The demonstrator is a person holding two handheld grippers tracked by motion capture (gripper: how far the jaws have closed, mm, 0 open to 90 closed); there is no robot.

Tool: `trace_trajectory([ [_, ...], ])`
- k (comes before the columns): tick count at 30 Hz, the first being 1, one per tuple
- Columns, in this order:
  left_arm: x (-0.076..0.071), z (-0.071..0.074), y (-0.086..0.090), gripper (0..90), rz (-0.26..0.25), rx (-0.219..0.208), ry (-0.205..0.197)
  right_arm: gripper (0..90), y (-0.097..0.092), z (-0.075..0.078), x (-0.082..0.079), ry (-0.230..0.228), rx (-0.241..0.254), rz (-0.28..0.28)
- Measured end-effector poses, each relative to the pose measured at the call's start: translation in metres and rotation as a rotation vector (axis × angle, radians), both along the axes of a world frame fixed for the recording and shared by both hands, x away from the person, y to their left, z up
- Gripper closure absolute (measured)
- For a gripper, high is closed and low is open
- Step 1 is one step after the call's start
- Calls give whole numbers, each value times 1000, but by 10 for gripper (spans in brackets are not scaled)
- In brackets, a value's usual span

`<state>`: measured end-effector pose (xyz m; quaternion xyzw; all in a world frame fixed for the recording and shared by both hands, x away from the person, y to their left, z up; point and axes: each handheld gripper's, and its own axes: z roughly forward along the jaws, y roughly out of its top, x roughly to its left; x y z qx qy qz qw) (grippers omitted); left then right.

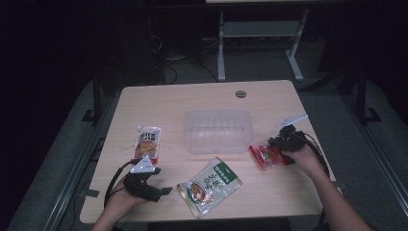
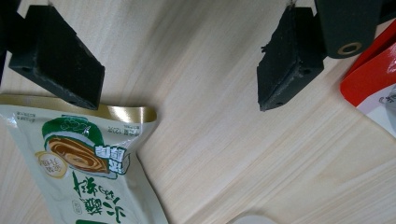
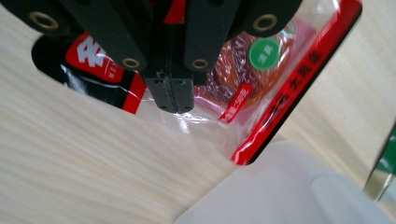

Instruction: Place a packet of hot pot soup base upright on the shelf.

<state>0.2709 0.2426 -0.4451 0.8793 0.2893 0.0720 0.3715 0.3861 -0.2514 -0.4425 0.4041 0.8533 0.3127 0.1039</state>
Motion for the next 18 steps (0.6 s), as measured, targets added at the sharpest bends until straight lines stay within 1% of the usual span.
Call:
trace_trajectory([
  [2, 0, 0, -1, 146, 4, -7, 0, 898, 0, 0, -2, 0, -6, 7],
  [5, -1, 0, -1, 146, -5, -3, 2, 898, -2, 0, -11, 12, -30, 27],
  [6, -2, 0, -2, 147, -2, -9, 3, 897, -3, 1, -12, 12, -34, 30],
  [7, -2, 0, -2, 161, -2, -9, 3, 897, -2, 2, -13, 5, -33, 33],
  [8, -2, 0, -2, 166, -5, -13, 1, 897, -1, 4, -13, -9, -20, 30],
  [9, -2, 0, -3, 166, -4, -14, 1, 897, 0, 6, -11, -26, -4, 31],
  [10, -2, 1, -3, 166, -10, -9, 0, 898, 2, 8, -9, -34, 10, 27],
  [12, -2, 1, -3, 166, -15, -6, -2, 897, 8, 10, -3, -37, 21, 32],
  [13, -2, 0, -4, 166, -10, -15, 0, 898, 11, 10, 1, -40, 30, 32],
  [14, -2, 0, -4, 166, -10, -15, 0, 898, 11, 10, 1, -40, 30, 32],
  [15, -2, 1, -4, 166, -11, -15, 1, 898, 17, 7, 9, -37, 31, 38],
  [16, -2, 1, -4, 166, -11, -16, 2, 898, 19, 5, 11, -29, 29, 38],
  [18, -3, 1, -5, 166, -13, -17, 5, 898, 24, -1, 13, -6, -2, 54],
])
